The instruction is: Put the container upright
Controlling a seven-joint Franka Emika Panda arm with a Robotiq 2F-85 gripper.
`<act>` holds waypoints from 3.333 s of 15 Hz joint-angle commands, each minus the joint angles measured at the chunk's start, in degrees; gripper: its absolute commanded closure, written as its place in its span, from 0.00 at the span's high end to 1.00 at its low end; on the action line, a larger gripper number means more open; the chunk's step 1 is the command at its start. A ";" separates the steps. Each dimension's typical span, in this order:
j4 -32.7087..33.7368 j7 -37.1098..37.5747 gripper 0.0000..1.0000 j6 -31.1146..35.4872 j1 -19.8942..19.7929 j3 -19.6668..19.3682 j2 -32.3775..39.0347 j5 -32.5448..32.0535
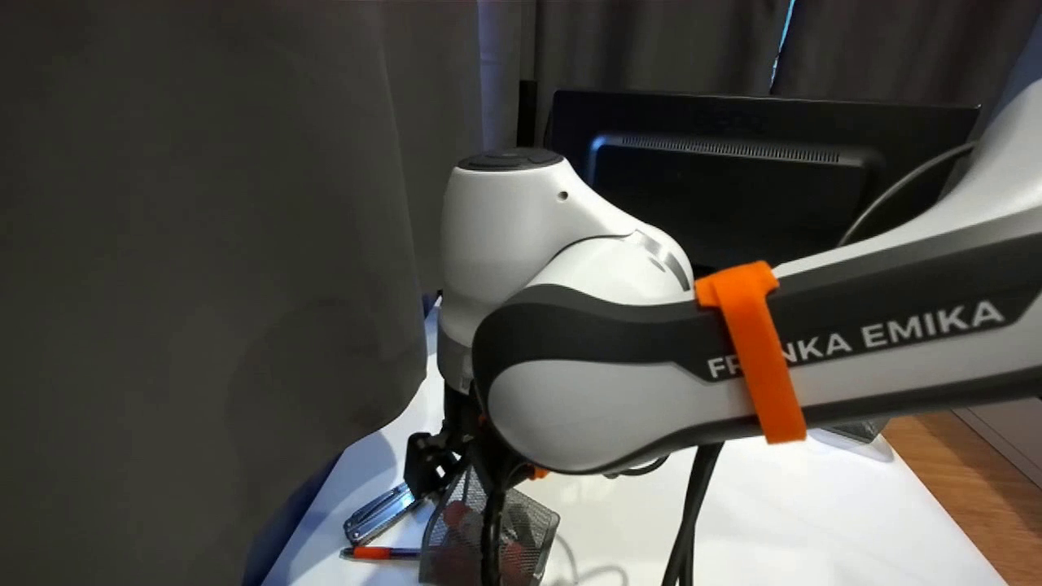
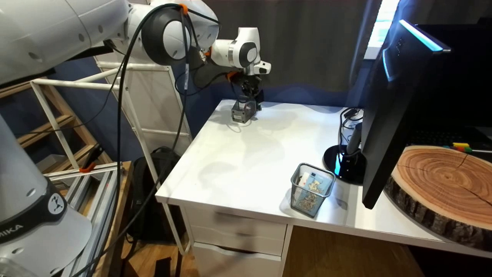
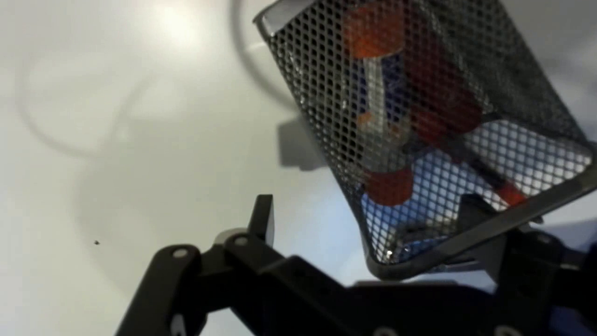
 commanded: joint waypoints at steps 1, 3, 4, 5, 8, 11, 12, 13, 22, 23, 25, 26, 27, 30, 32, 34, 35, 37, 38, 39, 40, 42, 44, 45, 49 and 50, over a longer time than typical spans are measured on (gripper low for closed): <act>-0.91 2.46 0.91 -12.84 0.75 -2.97 -3.64 -1.65; -0.42 2.27 0.66 -18.27 0.67 -4.11 -4.47 -2.03; -0.09 2.11 0.57 -20.86 0.74 -4.74 -4.87 -2.23; 0.23 1.92 0.51 -23.08 0.61 -5.02 -5.18 -2.04; 0.66 1.79 0.30 -28.72 0.03 -4.91 -5.66 -0.70; 0.54 5.78 0.62 -31.07 0.12 -5.78 -6.15 -0.87; 0.16 8.06 0.62 -30.47 0.36 -6.52 -6.75 -1.35; -0.44 9.99 0.67 -29.77 0.61 -7.26 -7.42 -1.81; -19.39 0.16 1.00 -10.41 -7.92 0.02 -24.00 8.14; -21.77 -2.07 1.00 -6.97 -9.34 1.08 -24.50 9.68; -27.01 -6.86 1.00 0.75 -11.80 3.38 -25.81 12.80; -29.82 -9.68 1.00 4.87 -13.08 4.73 -26.39 14.36; -32.59 -12.50 1.00 9.41 -14.23 6.17 -26.61 15.90; -25.23 -8.83 1.00 4.00 -12.65 3.59 -22.68 12.85; -24.80 -8.74 1.00 3.87 -12.50 3.57 -22.69 12.85; -25.78 -16.49 1.00 3.50 -16.88 8.84 -22.24 18.03; -26.95 -19.05 1.00 5.27 -18.06 9.87 -22.07 19.44; -29.78 -27.66 1.00 6.28 -21.35 12.84 -21.75 21.67; -31.16 -32.01 1.00 6.65 -23.07 14.25 -21.34 22.14; -32.83 -36.19 1.00 8.20 -25.26 16.22 -20.92 21.87; -33.66 -40.40 1.00 8.65 -26.89 17.51 -20.20 22.09; -33.51 -47.86 1.00 7.69 -29.62 20.12 -17.98 23.38; -32.07 -53.05 1.00 5.26 -31.39 23.03 -15.79 23.43; -31.75 -55.68 1.00 4.46 -32.15 24.38 -15.13 23.46; -31.50 -63.79 1.00 -2.34 -35.43 29.07 -13.33 25.35; -31.66 -65.74 1.00 -4.51 -36.21 29.69 -12.88 26.02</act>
